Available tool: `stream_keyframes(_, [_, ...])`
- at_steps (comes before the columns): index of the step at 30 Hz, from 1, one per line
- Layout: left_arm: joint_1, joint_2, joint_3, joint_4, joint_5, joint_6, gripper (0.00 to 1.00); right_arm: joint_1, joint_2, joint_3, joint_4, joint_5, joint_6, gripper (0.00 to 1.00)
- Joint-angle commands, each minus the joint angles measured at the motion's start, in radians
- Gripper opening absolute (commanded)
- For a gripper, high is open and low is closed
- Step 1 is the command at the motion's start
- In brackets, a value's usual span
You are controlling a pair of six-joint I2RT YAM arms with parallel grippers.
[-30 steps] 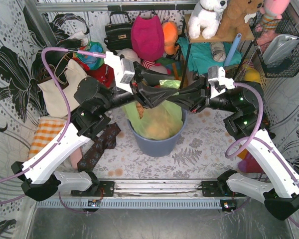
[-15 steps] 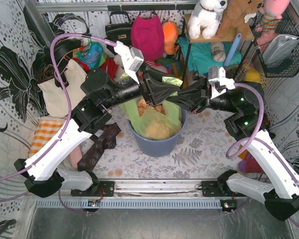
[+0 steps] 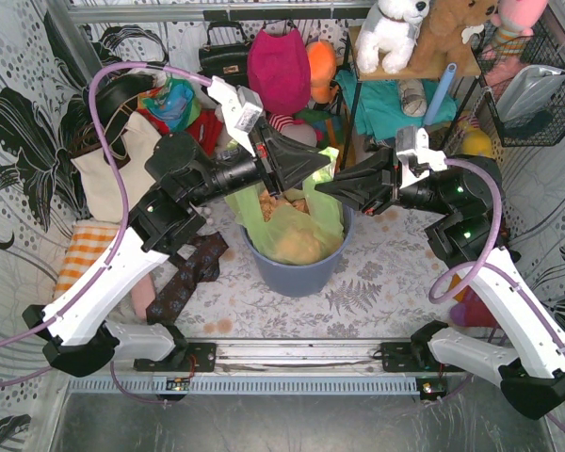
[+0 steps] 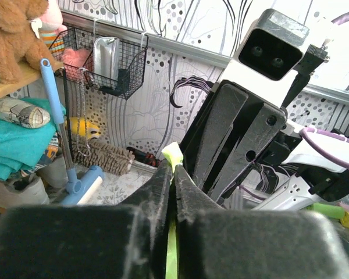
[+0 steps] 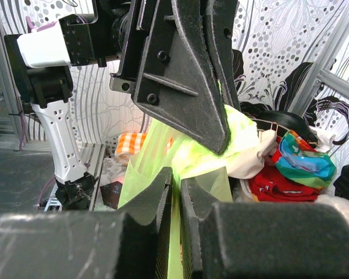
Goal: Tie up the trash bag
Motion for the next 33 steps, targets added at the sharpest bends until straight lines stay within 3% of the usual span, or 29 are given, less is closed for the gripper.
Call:
stream_keyframes(1, [0.007,-0.016,-0.005,0.096,0.029,-0.001,0.06,-0.003,-0.019,0.025,0.009,0.006,-0.013,0.11])
stream_keyframes(3, [0.007,-0.029,-0.025,0.146,0.042,-0.001,0.00,-0.003,-0.018,0.021,0.009,0.012,-0.013,0.11])
stream_keyframes(6, [0.007,-0.045,-0.046,0.224,0.075,0.008,0.00,-0.003,-0.018,0.014,0.013,0.023,-0.005,0.16])
stream_keyframes(9, [0.006,-0.051,-0.055,0.277,0.094,0.010,0.00,-0.003,-0.016,0.006,0.031,0.033,0.017,0.44])
stream_keyframes(12, [0.006,-0.046,-0.051,0.288,0.096,0.017,0.00,-0.003,-0.008,-0.001,0.051,0.021,0.036,0.56])
stream_keyframes(17, [0.006,-0.039,-0.071,0.329,0.125,-0.002,0.00,-0.003,0.006,-0.018,0.070,0.013,0.057,0.50])
stream_keyframes(19, [0.006,-0.042,-0.086,0.354,0.142,-0.013,0.00,-0.003,0.012,-0.024,0.071,0.018,0.057,0.41])
stream_keyframes(24, [0.007,-0.054,-0.116,0.398,0.180,-0.034,0.00,-0.003,0.036,-0.027,0.039,0.028,0.026,0.31])
stream_keyframes(28, [0.005,-0.065,-0.137,0.391,0.183,-0.037,0.00,-0.003,0.047,-0.010,-0.012,0.037,0.003,0.12])
stream_keyframes(30, [0.007,-0.080,-0.160,0.392,0.183,-0.034,0.00,-0.003,0.044,0.007,-0.041,0.034,-0.008,0.12])
stream_keyframes(31, [0.007,-0.089,-0.173,0.394,0.188,-0.030,0.00,-0.003,0.040,0.019,-0.066,0.028,-0.016,0.20])
stream_keyframes(33, [0.007,-0.107,-0.202,0.401,0.201,-0.026,0.00,-0.003,0.022,0.048,-0.106,0.019,-0.037,0.46])
